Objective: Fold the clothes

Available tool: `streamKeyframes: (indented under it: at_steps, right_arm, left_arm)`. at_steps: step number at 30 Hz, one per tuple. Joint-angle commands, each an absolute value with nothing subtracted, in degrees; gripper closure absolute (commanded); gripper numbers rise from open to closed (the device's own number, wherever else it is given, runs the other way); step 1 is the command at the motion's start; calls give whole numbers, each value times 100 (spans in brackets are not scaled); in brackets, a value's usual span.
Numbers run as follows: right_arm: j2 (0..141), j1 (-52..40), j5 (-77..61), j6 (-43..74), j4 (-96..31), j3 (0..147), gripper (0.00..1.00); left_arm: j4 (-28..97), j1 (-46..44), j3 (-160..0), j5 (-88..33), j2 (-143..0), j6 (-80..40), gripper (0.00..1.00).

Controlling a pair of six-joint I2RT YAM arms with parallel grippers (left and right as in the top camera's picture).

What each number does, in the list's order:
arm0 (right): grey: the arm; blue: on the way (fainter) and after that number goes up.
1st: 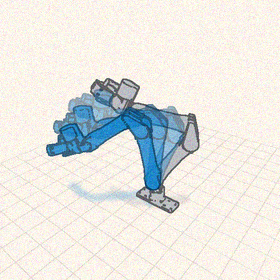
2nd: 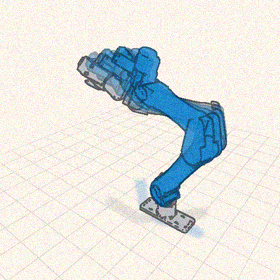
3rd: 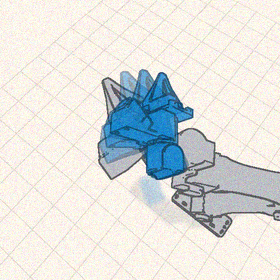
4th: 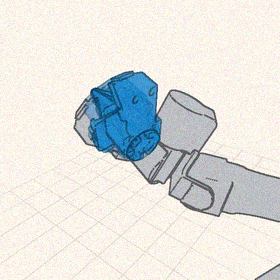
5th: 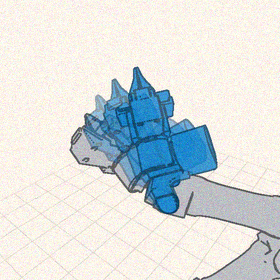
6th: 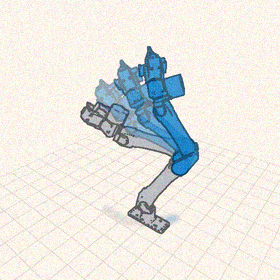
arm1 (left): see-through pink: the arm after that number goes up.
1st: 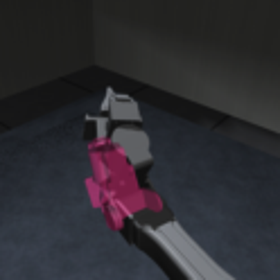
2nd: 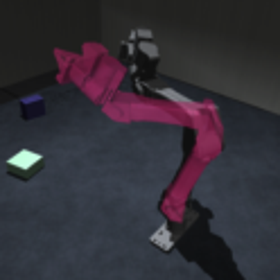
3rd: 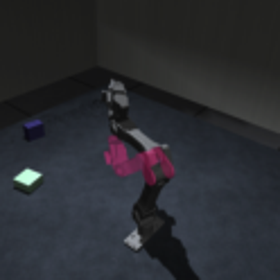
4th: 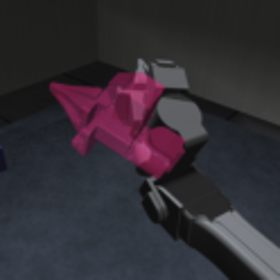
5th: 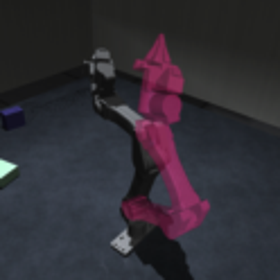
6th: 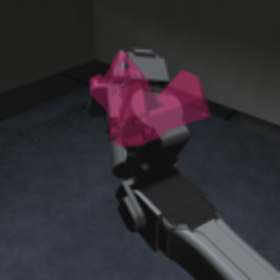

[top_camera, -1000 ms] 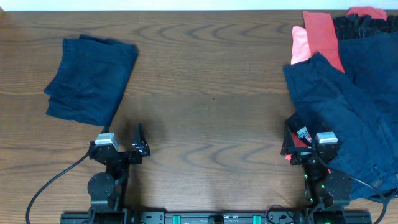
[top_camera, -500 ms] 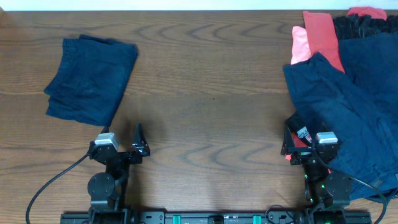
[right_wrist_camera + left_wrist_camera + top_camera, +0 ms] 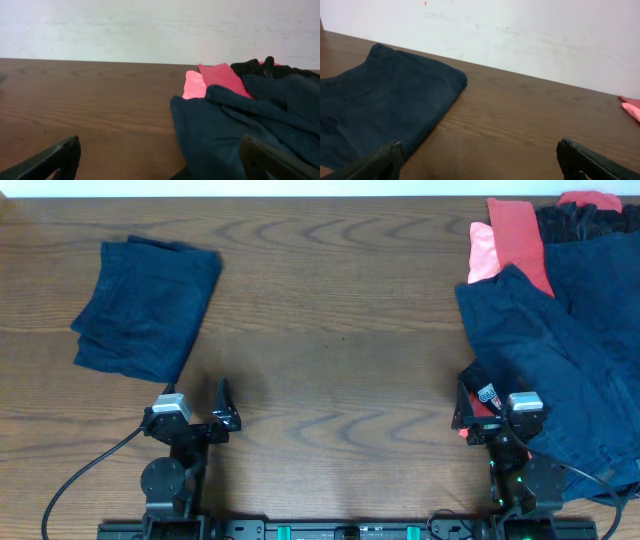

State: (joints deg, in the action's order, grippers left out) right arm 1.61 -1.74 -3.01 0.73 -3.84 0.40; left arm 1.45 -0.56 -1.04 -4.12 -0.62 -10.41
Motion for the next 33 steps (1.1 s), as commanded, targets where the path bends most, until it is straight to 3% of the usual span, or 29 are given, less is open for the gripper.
streamKeyframes:
  at_steps: [1,13,22,33]
  right_arm:
    - [150,-231,-325,-8,-408,36,1]
    - [150,-231,-346,316,-405,36,1]
    - [355,-228,-296,615,-1031,534,1]
    - [3199,-226,-62,331,-2115,2613,1]
  left_arm:
    - [338,-73,-23,-556,-23,-943,2]
    - [338,-73,-23,-558,-23,-956,2]
    - [624,-73,-458,-602,-314,-2051,2]
    - [2115,-73,-2764,-860,-3000,-2016,2]
